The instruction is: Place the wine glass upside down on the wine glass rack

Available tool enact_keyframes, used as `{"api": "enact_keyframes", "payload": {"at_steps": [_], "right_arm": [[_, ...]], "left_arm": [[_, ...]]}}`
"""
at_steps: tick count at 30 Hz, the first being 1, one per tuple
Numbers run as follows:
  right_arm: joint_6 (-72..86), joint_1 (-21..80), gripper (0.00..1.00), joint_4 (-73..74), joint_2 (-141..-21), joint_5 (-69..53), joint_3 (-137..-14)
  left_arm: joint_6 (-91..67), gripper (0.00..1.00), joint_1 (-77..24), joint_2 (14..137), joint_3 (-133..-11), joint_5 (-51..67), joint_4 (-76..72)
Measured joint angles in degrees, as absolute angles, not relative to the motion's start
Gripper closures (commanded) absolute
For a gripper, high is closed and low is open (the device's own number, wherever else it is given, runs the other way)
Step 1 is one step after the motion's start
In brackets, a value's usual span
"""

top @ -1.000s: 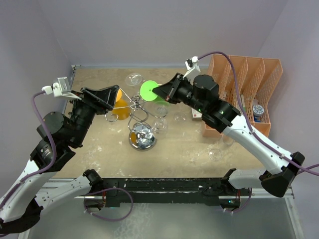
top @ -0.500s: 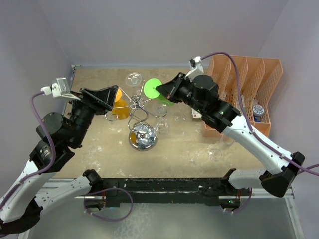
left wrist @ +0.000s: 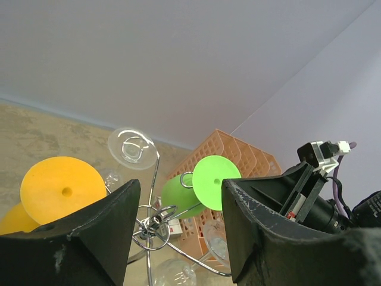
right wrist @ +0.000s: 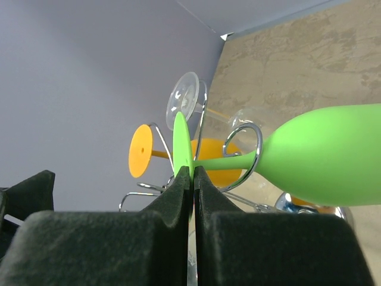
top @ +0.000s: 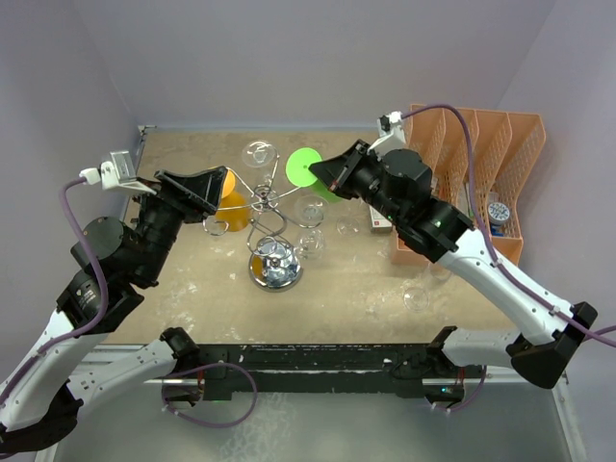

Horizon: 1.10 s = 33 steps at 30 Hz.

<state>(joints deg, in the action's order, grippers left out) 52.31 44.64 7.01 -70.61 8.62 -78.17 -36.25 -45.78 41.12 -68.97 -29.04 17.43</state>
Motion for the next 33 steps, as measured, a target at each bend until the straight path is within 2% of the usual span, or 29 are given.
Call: {"api": "enact_keyframes", "payload": {"at_steps": [14, 23, 30, 33], "right_arm": [[52.2, 44.6, 1.00, 6.1, -72.7, 11.0, -78.6], [51.2, 44.6, 0.82, 5.7, -76.6, 9.5, -81.2], [50.2, 44.6, 0.78, 5.8, -76.9, 9.4, -81.9], [49.6, 44.6, 0.72, 5.8, -77.0, 9.4, -82.5]], "left_arm": [[-36.2, 0.46, -45.8, 40.8, -68.8, -30.0, 18.1], [-36.2, 0.46, -45.8, 40.7, -68.8, -30.5, 18.6], [-35.6, 0.46, -45.8, 40.5, -68.8, -31.1, 18.6], [-35.2, 0.46, -45.8, 40.5, -68.8, -31.6, 19.0]]}}
